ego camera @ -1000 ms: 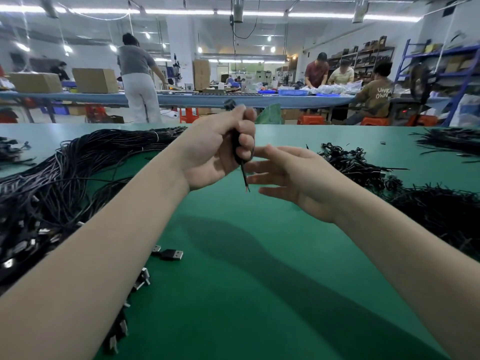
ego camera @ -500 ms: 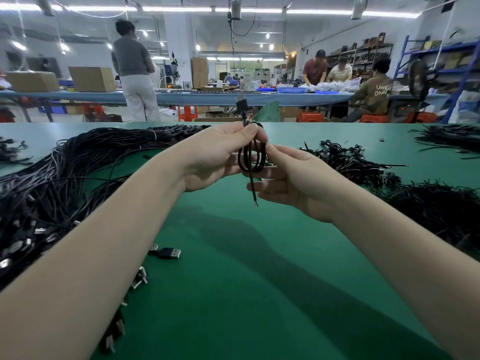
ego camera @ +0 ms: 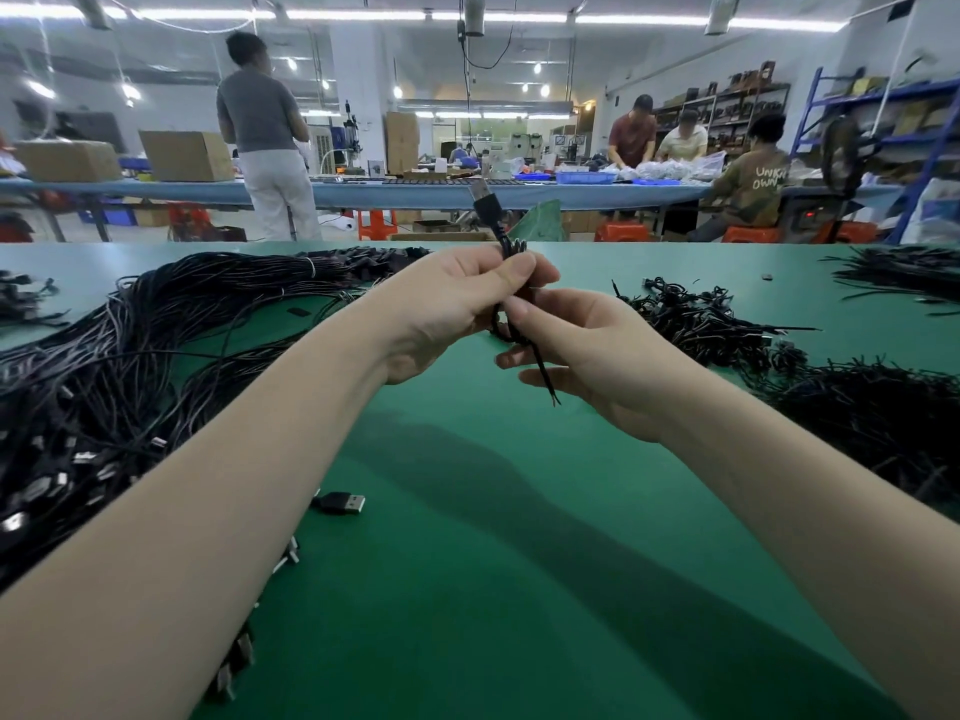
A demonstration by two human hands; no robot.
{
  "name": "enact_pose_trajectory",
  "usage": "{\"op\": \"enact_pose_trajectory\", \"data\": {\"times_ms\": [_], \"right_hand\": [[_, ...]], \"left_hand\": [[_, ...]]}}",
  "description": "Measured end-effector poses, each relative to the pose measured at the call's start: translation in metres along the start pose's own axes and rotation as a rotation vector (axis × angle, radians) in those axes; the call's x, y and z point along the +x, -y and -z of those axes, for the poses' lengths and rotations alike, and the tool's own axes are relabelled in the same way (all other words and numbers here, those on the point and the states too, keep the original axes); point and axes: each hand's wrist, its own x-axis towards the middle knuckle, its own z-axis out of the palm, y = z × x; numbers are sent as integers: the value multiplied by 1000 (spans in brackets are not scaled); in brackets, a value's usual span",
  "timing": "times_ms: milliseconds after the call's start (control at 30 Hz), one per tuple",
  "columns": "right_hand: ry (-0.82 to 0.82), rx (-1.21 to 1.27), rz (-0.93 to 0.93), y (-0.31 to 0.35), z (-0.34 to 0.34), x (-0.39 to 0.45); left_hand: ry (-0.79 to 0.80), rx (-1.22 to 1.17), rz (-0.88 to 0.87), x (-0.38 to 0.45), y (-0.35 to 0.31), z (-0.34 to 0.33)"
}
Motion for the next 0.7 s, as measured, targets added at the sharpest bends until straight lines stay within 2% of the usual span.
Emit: {"op": "enact_pose_trajectory", "data": {"times_ms": [200,367,533,700], "right_hand": [[-7,-56,11,-4,-6,0],[-82,-312,167,-5,-14,-2],[-127,-443,189,-8,-16,0],[-104,-400,229,-11,-15,3]], "left_hand": [[-51,96,-80,1,2,-6],[-105,103,-139,4,9,-13],[-97,109,-175,4,12,-20],[-102,91,-185,4,15,-26]]}}
